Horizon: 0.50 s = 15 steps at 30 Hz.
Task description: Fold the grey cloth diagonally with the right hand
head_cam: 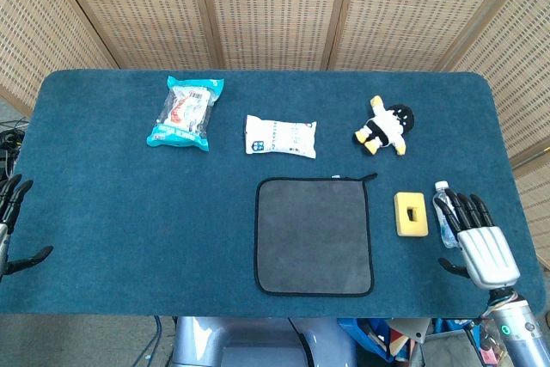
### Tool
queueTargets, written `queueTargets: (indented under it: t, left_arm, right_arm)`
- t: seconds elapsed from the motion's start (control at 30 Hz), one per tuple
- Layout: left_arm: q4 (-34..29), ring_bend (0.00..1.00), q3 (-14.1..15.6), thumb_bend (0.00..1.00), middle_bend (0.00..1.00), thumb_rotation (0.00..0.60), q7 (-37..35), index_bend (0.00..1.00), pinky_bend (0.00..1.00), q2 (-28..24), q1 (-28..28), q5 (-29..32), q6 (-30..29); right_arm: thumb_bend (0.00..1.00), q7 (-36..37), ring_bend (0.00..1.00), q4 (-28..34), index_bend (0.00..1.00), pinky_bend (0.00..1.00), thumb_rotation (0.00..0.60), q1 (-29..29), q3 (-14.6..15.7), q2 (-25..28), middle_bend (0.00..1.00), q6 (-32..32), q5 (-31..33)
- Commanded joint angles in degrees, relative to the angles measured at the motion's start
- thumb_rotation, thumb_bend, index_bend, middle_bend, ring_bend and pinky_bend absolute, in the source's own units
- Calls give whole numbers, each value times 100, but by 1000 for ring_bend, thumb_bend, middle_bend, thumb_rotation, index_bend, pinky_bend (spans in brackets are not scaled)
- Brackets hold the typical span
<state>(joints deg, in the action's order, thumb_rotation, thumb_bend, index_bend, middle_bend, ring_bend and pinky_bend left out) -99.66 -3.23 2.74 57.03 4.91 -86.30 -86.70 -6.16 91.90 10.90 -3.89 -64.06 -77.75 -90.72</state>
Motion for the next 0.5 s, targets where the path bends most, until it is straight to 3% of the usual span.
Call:
queueTargets:
  t: [0.03, 0.23, 0.33, 0.5]
  left_arm:
    - [10, 0, -34, 144, 0, 600, 43, 0, 0, 32, 42, 100, 82]
    - [37, 0, -104, 145, 0, 600, 118, 0, 0, 133, 105, 232, 160]
    - [56, 0, -129, 145, 0, 600, 176, 0, 0, 170, 145, 322, 239]
    - [68, 0, -177, 144, 0, 600, 192, 0, 0, 183, 190, 463, 333]
  right_arm:
    - [83, -83, 0, 57, 74, 0, 600, 670, -378, -19, 0, 859, 348]
    - [188, -32, 0, 54, 218, 0, 600, 1529, -896, -337, 0, 2153, 1360]
    - [274, -393, 0, -245, 285, 0, 600, 2024, -1180, -778, 0, 2617, 2022]
    - [358, -1074, 0, -703, 311, 0, 600, 2561, -1386, -1472, 0, 2797, 2793]
